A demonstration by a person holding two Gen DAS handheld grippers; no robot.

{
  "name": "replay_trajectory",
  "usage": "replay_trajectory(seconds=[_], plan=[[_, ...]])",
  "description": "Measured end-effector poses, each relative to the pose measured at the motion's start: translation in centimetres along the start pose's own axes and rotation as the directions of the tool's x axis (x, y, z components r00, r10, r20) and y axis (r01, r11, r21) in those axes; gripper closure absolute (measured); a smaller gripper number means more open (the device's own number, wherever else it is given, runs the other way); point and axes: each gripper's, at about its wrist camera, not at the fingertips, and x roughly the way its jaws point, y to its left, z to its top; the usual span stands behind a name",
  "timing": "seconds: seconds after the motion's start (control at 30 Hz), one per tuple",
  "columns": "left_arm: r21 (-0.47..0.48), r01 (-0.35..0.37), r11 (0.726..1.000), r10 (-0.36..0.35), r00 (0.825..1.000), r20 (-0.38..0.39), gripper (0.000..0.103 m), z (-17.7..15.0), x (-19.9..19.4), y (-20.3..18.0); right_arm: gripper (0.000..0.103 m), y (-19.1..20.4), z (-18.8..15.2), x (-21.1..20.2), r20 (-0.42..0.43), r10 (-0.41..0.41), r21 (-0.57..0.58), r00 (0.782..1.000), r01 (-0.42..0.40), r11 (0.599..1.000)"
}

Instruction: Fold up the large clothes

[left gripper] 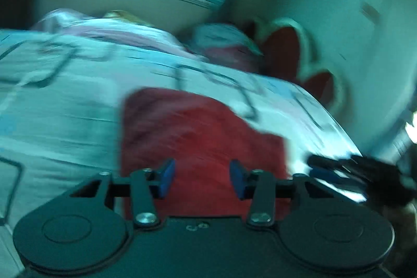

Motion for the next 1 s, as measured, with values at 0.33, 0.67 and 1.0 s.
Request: replay_trajectory(seconds=[0.33, 0.67, 1.0], plan=[[0.012, 0.082, 0.997, -0.08, 0.993, -0.087, 0.065, 1.7, 7.6, 1.5, 0.095, 1.2, 0.8, 6.2, -0.117, -0.022, -0.064, 0.993, 0.015, 0.998], [0.215, 0.169, 0.962, -0.135, 0.977, -0.163, 0.063, -0.4, 11.2, -1.4, 0.095, -1.9, -3.0, 4.5, -0.086, -0.214, -0.029, 0.973, 0.212, 0.977], [0.257, 0.164, 0.952, -0.113, 0.973, -0.204, 0.065, -0.8, 11.5, -1.5, 0.084, -4.0, -4.0, 4.6, -0.111, -0.236, 0.051, 0.965, 0.242, 0.969]])
